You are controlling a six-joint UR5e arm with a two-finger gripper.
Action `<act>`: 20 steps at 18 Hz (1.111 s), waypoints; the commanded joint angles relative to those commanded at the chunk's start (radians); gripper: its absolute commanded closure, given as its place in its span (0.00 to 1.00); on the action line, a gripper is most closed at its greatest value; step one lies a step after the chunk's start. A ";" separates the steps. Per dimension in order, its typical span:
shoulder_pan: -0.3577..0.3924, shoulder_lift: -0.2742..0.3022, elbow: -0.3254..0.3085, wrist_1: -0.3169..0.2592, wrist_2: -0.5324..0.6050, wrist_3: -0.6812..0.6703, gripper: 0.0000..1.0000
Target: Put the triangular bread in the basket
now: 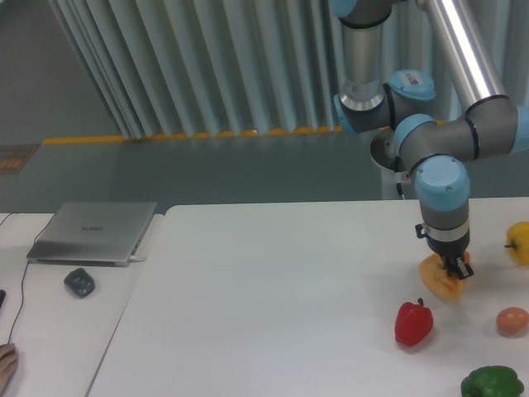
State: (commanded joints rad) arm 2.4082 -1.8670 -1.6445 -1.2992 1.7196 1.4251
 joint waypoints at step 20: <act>0.383 0.014 0.224 -0.020 -0.150 0.592 1.00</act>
State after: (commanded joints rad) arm 2.7917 -1.8530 -1.4205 -1.3195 1.5693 2.0170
